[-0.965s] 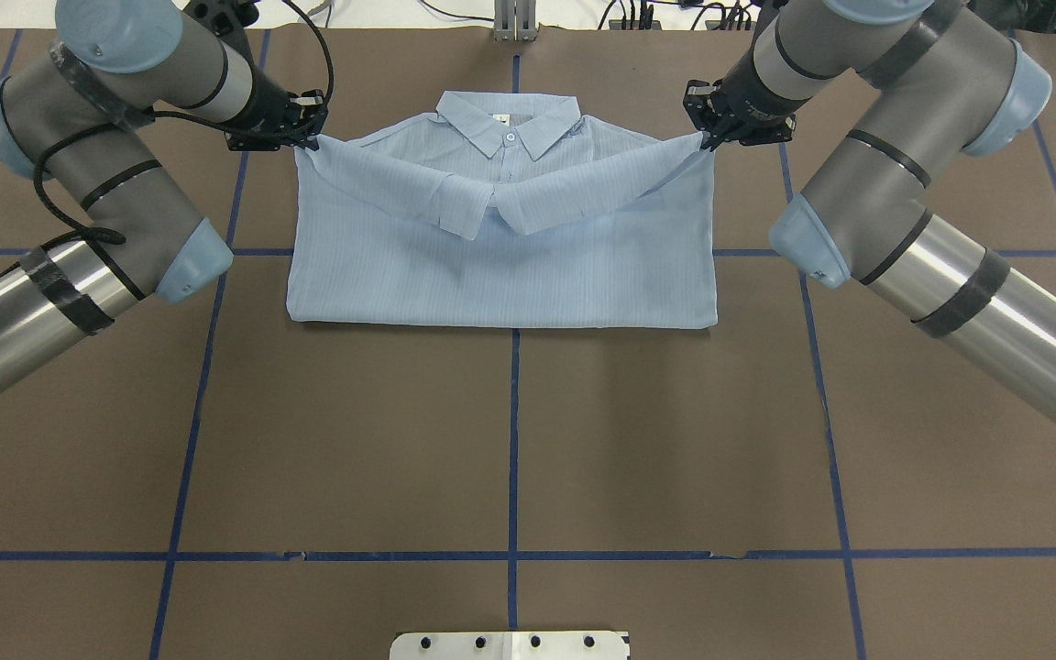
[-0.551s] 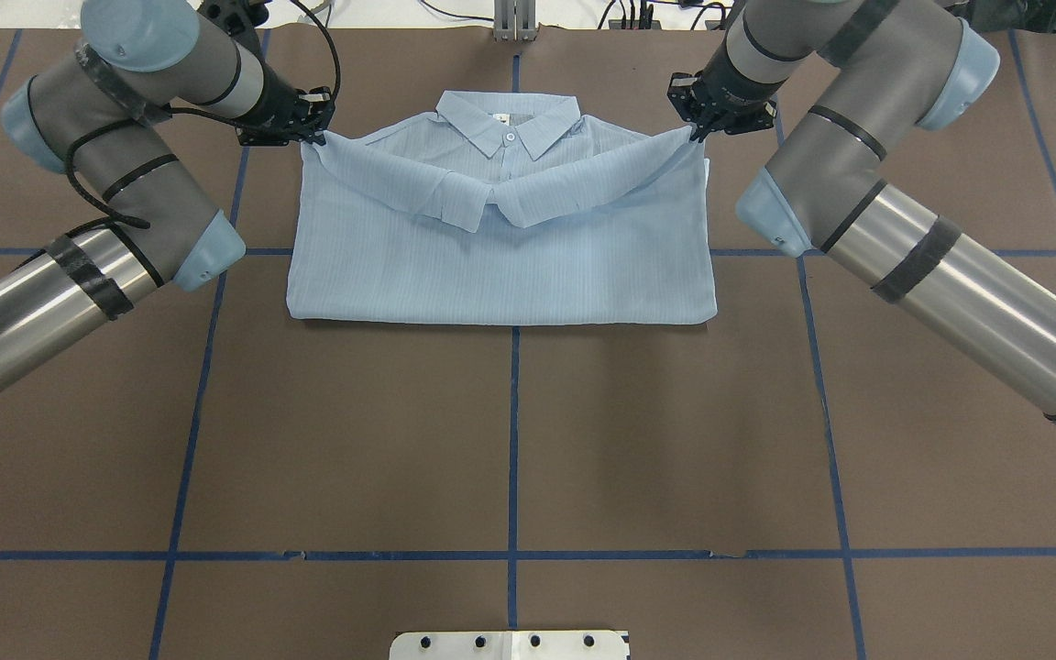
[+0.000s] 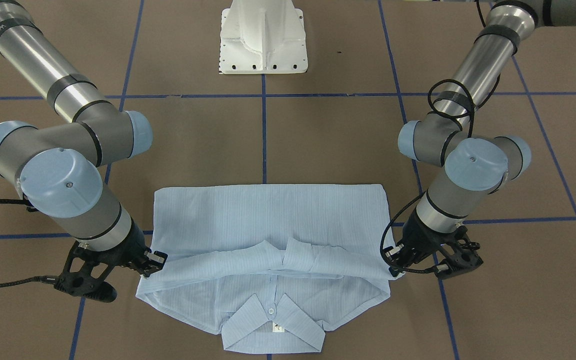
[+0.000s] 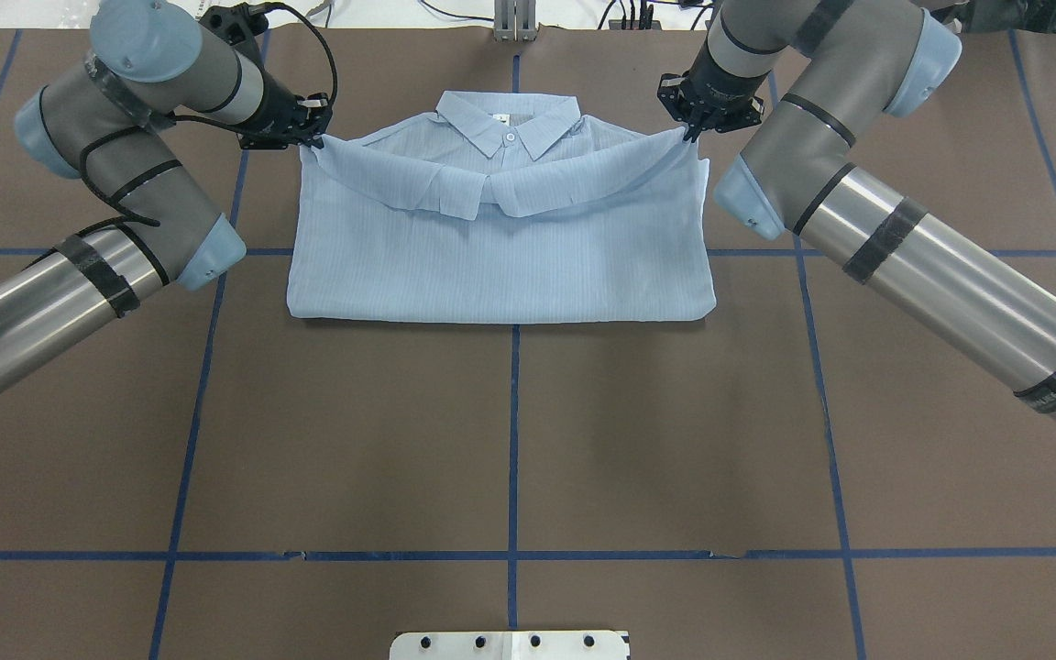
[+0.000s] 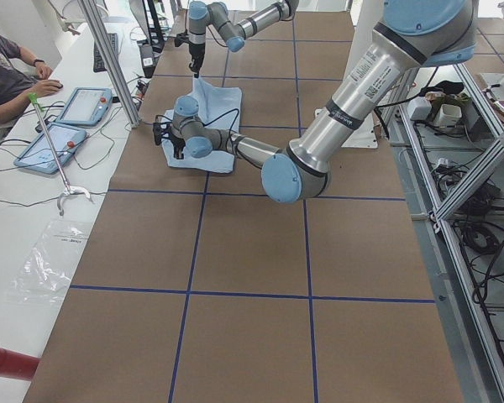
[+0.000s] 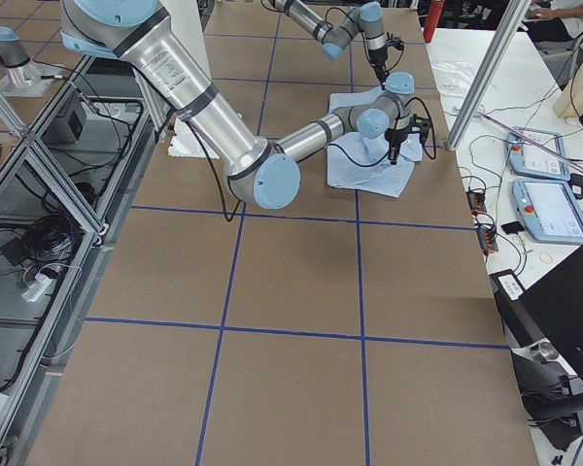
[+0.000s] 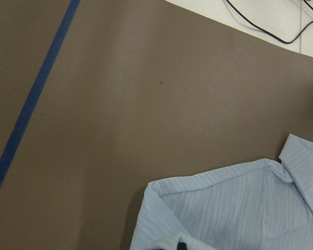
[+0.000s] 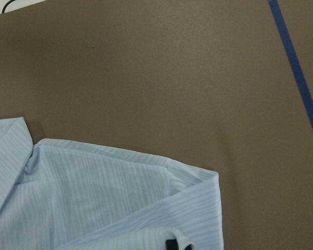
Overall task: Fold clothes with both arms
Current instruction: 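Lay the hem down near the collar and open both grippers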
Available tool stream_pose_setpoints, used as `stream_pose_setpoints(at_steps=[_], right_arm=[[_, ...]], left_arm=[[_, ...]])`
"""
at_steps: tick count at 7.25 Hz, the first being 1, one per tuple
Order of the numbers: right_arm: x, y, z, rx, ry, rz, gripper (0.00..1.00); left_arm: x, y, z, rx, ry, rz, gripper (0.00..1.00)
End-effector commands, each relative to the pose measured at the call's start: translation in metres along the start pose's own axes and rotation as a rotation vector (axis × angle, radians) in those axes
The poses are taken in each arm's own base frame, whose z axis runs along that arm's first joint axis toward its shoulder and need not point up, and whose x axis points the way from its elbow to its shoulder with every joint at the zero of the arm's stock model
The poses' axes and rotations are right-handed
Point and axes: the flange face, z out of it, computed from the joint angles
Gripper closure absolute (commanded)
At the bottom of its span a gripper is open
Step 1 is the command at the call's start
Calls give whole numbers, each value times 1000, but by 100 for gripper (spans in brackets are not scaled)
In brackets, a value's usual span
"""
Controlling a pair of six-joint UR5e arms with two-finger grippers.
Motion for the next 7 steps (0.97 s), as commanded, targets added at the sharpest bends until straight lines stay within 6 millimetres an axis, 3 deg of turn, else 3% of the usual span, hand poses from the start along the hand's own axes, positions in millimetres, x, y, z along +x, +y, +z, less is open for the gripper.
stream_pose_setpoints(at_steps=[1, 4, 5, 6, 7], right_arm=[[6, -1, 7, -6, 12, -13, 100], [9, -1, 8, -6, 15, -11, 100], [10, -1, 9, -5, 15, -11, 77], [9, 3, 13, 3, 24, -23, 1], [14, 4, 17, 1, 29, -46, 0]], left_arm=[[-2, -1, 4, 4, 1, 1, 100], [4, -1, 3, 4, 6, 6, 97], [3, -1, 4, 4, 5, 6, 34], [3, -1, 4, 4, 5, 9, 3], [2, -1, 4, 5, 3, 7, 1]])
